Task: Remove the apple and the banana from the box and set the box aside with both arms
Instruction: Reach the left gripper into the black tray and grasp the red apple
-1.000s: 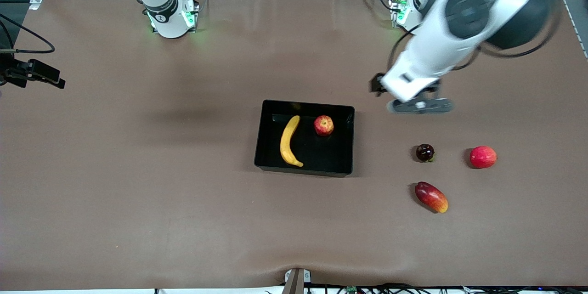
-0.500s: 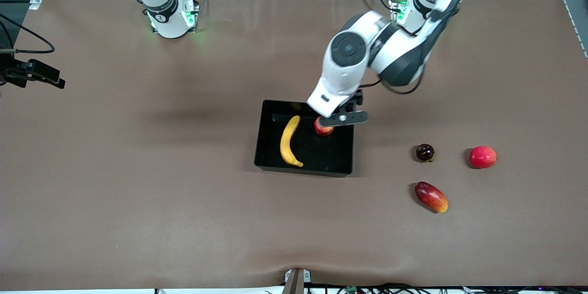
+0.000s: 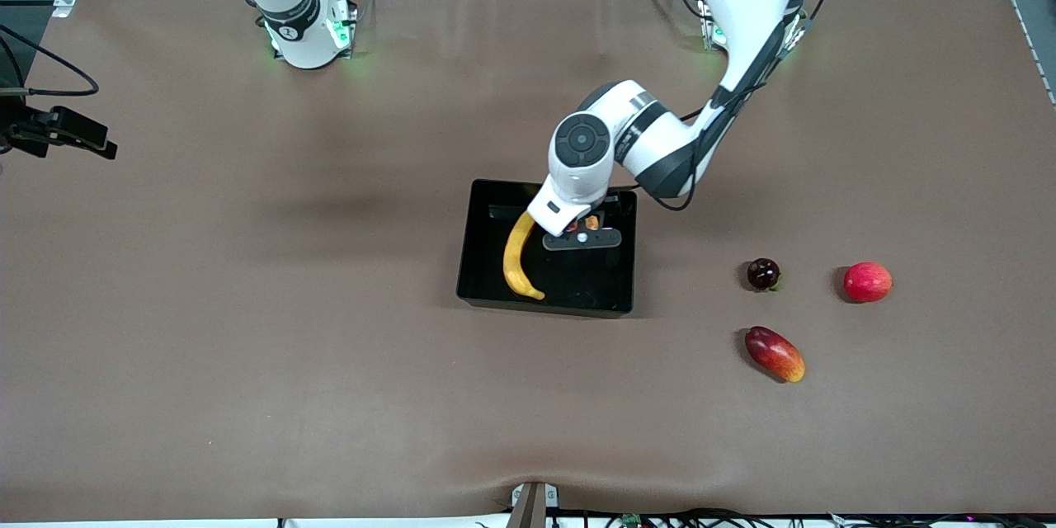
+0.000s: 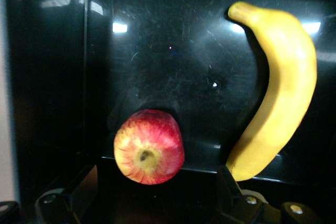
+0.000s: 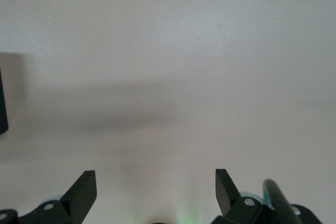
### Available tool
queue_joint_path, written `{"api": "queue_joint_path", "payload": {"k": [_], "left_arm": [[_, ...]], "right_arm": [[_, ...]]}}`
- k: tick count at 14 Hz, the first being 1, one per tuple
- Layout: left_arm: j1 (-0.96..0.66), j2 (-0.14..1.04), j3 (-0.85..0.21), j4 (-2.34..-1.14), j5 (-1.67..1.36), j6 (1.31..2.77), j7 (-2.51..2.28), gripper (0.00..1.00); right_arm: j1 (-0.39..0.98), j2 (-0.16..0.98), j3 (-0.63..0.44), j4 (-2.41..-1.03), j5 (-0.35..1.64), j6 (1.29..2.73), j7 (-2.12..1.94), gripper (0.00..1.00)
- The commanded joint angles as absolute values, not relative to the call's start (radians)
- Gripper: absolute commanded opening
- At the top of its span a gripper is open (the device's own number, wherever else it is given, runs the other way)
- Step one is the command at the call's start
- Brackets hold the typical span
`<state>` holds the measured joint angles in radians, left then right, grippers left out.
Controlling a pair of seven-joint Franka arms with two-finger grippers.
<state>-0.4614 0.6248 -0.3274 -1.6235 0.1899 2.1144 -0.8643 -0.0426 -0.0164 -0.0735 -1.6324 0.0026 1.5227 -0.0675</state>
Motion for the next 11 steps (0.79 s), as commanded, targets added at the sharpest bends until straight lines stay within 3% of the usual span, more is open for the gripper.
{"api": "queue_joint_path", "payload": {"k": [1,11], "left_arm": [[-0.474,0.658,-0.324,-1.605,0.233,2.118,-0.874,1.0],[-0.476,0.726,-0.324,-1.605,0.301,2.125,-0.871,1.0]], "right_arm": [[-0.066,-0.006,-0.057,-1.612,0.003,1.517,-0.077,1.0],[-0.064,-0.006,-0.057,-1.612,0.003,1.516,-0.077,1.0]]}}
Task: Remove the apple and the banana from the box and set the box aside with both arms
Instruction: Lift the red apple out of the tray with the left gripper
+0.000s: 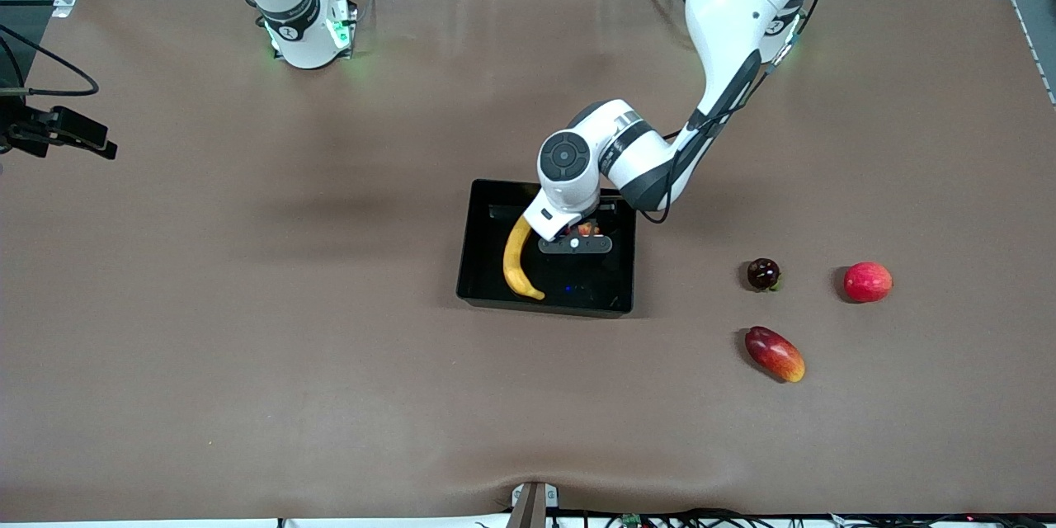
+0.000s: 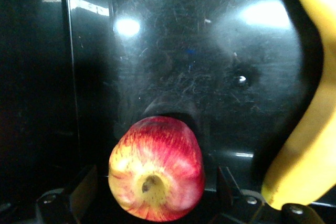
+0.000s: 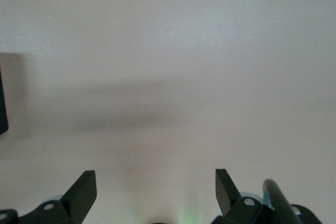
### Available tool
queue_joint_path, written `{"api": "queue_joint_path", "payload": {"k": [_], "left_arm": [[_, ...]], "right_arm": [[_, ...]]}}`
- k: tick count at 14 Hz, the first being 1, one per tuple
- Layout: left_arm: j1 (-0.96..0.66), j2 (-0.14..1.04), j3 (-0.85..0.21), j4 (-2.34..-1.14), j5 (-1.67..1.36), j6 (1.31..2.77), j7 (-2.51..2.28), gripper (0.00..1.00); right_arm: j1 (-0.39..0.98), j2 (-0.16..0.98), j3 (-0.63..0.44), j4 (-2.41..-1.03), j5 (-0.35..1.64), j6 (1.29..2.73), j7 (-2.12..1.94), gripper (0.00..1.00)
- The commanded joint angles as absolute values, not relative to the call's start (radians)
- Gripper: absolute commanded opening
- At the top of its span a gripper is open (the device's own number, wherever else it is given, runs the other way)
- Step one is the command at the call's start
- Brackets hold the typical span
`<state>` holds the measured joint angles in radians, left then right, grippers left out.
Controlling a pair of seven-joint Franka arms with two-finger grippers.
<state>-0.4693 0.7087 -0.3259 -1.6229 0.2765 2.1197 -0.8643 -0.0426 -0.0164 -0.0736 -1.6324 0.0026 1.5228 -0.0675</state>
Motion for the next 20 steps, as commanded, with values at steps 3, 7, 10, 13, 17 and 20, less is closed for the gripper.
{"api": "queue_joint_path", "payload": {"k": [3,7,10,13,17,20], "left_arm": [[-0.476,0.726,-0.325,-1.6,0.301,2.125,-0.847,0.31],[-0.486,0.69,-0.325,-1.546,0.301,2.077,-0.825,0.0],[-0.477,0.617,-0.325,-1.511,0.288,2.002,-0.824,0.0],[-0.442,0.507,-0.325,-1.509,0.273,1.951,-0.81,0.0],[-0.362,0.391,-0.324,-1.509,0.247,1.896,-0.807,0.0],[-0.267,0.348,-0.325,-1.511,0.242,1.821,-0.689,0.0]], "right_arm": [[-0.063,-0.006,-0.057,-1.611,0.003,1.516,-0.077,1.0],[-0.064,-0.006,-0.057,-1.611,0.003,1.517,-0.077,1.0],[-0.063,-0.006,-0.057,-1.611,0.003,1.517,-0.077,1.0],[-0.063,-0.005,-0.057,-1.611,0.003,1.517,-0.077,1.0],[-0.061,-0.006,-0.057,-1.609,0.003,1.516,-0.077,1.0],[-0.061,-0.005,-0.057,-1.609,0.003,1.516,-0.077,1.0]]}}
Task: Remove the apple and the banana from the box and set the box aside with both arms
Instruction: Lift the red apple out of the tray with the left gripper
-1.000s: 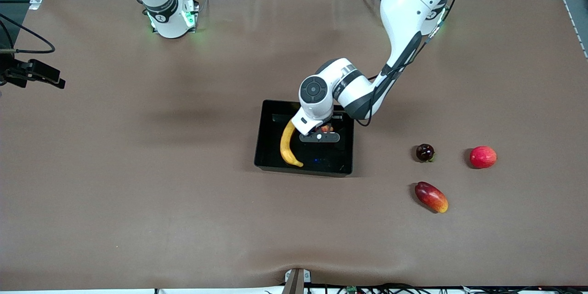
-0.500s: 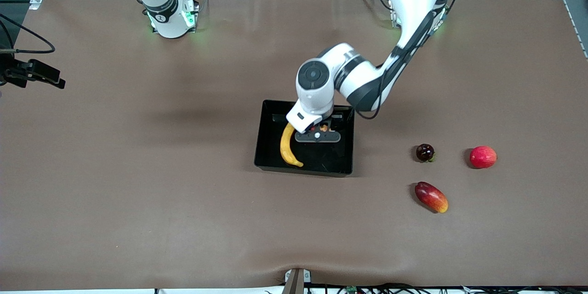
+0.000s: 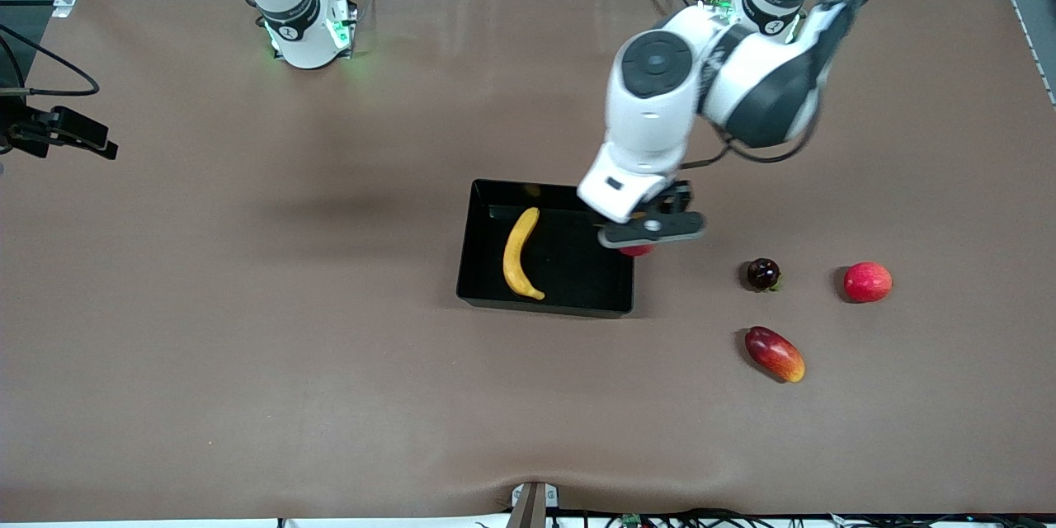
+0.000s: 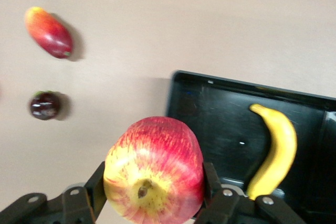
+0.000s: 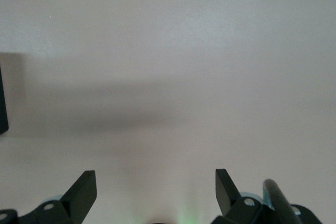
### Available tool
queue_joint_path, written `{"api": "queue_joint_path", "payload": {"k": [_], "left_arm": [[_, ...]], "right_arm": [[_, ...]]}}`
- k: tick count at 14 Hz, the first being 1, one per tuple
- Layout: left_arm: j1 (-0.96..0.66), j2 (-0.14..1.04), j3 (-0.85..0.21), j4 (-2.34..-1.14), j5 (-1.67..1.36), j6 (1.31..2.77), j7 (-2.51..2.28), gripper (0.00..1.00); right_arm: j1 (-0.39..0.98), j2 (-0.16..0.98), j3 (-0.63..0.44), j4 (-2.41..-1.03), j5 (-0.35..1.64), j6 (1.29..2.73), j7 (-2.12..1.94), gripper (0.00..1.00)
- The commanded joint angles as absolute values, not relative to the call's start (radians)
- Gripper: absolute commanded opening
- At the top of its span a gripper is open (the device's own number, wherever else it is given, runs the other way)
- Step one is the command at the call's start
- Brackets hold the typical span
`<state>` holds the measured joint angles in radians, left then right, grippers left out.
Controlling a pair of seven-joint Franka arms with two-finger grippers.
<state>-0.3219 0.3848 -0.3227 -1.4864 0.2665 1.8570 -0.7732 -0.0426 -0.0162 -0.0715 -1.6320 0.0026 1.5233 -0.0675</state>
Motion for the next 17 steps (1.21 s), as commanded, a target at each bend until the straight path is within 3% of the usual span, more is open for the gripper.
{"api": "queue_joint_path", "payload": {"k": [1,8,13,17], "left_arm": [[-0.234,0.347,-0.325,-1.511,0.236,1.797,-0.64,0.0],[0.063,0.402,-0.319,-1.519,0.256,1.772,-0.278,0.0],[0.208,0.526,-0.313,-1.516,0.268,1.974,-0.068,0.0],[0.227,0.647,-0.308,-1.513,0.385,2.118,-0.034,0.0]], "right_arm": [[-0.061,-0.005,-0.057,-1.609,0.003,1.516,-0.078,1.0],[-0.058,-0.005,-0.057,-1.609,0.003,1.516,-0.078,1.0],[-0.058,-0.005,-0.057,-1.609,0.003,1.516,-0.077,1.0],[-0.058,-0.005,-0.057,-1.608,0.003,1.516,-0.078,1.0]]}}
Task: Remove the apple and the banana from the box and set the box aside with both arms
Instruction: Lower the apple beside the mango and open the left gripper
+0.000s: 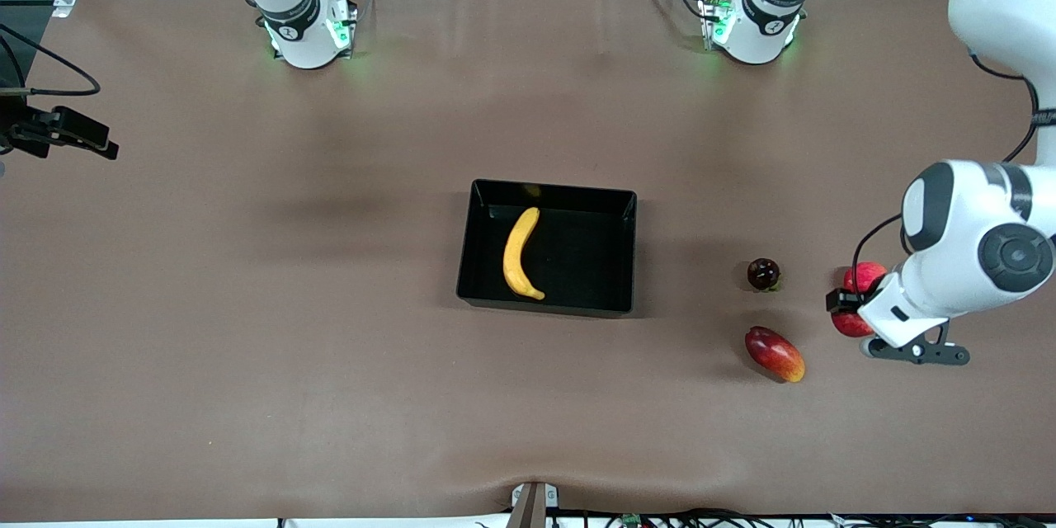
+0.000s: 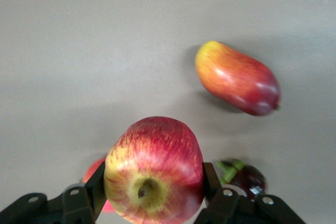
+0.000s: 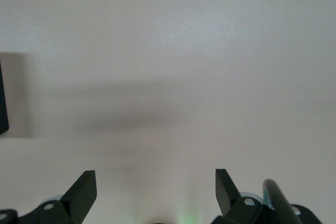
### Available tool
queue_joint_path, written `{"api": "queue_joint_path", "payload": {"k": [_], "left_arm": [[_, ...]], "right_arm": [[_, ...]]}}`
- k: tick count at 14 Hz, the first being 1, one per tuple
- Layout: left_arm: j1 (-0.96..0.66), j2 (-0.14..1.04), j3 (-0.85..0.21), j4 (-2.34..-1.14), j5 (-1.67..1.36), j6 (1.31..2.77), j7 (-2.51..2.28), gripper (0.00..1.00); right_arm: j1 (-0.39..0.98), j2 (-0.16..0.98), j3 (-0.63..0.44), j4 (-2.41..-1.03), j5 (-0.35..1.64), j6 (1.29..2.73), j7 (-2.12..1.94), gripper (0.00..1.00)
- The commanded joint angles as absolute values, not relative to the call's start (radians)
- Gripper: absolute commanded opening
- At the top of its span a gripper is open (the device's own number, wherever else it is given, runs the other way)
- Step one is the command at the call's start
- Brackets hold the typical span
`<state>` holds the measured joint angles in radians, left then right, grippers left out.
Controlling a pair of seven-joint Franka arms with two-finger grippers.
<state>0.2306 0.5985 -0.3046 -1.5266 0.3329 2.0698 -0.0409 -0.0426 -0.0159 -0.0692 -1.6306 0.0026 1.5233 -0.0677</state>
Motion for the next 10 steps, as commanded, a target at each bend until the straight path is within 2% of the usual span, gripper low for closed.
{"api": "queue_joint_path", "payload": {"k": [1,10], "left_arm": [[0.239,0.667,-0.308,-1.511,0.406,2.156,-0.029,0.0],[0.281,0.801,-0.275,-1.44,0.439,2.321,0.081,0.0]], "right_arm": [[-0.058,-0.005,-0.057,-1.608,0.003,1.516,-0.077,1.0],[-0.058,-0.003,-0.057,-1.609,0.003,1.514,-0.077,1.0]]}}
